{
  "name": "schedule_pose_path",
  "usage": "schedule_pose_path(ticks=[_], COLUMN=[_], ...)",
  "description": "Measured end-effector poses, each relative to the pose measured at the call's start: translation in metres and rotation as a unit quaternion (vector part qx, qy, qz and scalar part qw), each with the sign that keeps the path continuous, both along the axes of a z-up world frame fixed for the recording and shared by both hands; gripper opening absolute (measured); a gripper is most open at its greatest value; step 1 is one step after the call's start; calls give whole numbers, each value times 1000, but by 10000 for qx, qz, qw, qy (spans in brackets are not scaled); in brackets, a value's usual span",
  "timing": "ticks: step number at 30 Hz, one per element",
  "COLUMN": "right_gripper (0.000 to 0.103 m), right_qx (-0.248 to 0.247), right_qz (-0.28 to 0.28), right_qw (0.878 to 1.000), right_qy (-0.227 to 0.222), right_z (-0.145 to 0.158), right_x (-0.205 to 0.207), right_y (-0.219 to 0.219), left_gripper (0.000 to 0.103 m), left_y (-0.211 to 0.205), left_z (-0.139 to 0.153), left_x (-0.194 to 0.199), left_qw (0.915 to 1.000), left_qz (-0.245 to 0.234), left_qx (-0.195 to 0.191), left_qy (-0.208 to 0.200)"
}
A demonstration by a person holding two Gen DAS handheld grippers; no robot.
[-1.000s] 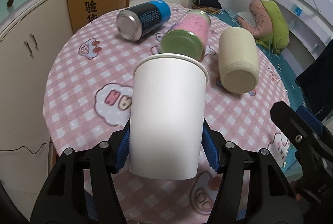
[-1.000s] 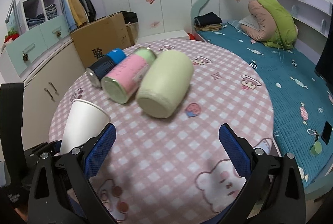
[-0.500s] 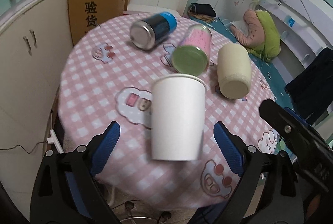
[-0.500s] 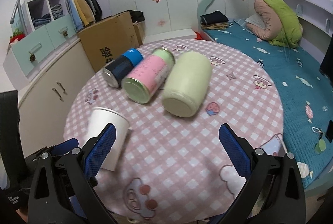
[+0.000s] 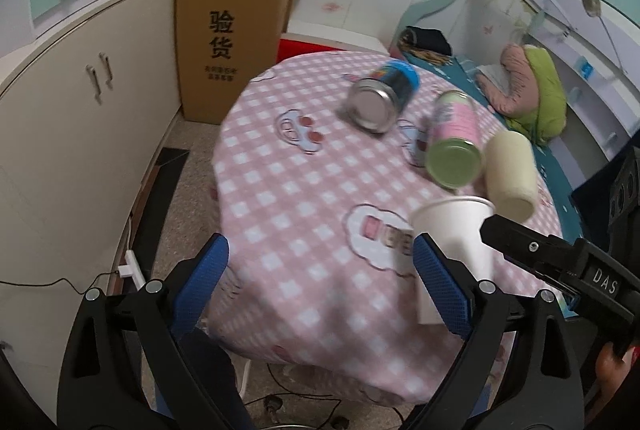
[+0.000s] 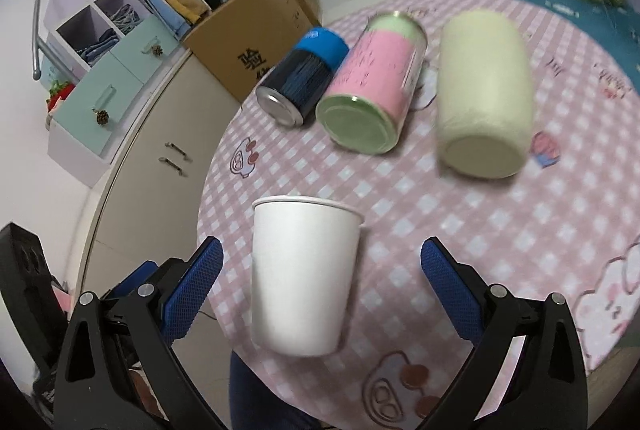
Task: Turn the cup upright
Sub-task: 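Close the right gripper around the white paper cup's body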
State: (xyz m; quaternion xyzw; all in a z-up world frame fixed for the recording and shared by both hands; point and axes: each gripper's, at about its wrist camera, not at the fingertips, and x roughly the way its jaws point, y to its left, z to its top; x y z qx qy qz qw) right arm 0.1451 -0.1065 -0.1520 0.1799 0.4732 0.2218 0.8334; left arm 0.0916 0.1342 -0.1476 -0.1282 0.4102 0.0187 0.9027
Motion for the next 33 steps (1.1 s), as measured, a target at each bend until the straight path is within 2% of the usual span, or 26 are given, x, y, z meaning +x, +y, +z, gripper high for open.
schedule_pose_path(ticks=[11,25,29,32,33], right_gripper=[96,95,88,69,69], right_qx=[-52,-163,-124,-214,-214], right_qz=[61,167,233,260,264], right_qw=[9995,9989,9989,9989,9989], right_qy=[291,405,385,329,319], right_z=[-13,-24,-24,-24,-24], right_x=[19,33,33,32,31], right_y=[17,29,32,33,32], left_gripper=[94,94,94,94,94], left_y=[30,34,33,32,31], left_z=[-12,-14,-14,-14,-14], left_x=[12,18,19,21,21], left_qw=[9996,9995,9995,9996,9996], left_qz=[254,264,247,222,207], left_qx=[-97,-97,-103,-112,-121], left_qy=[99,148,153,151,148])
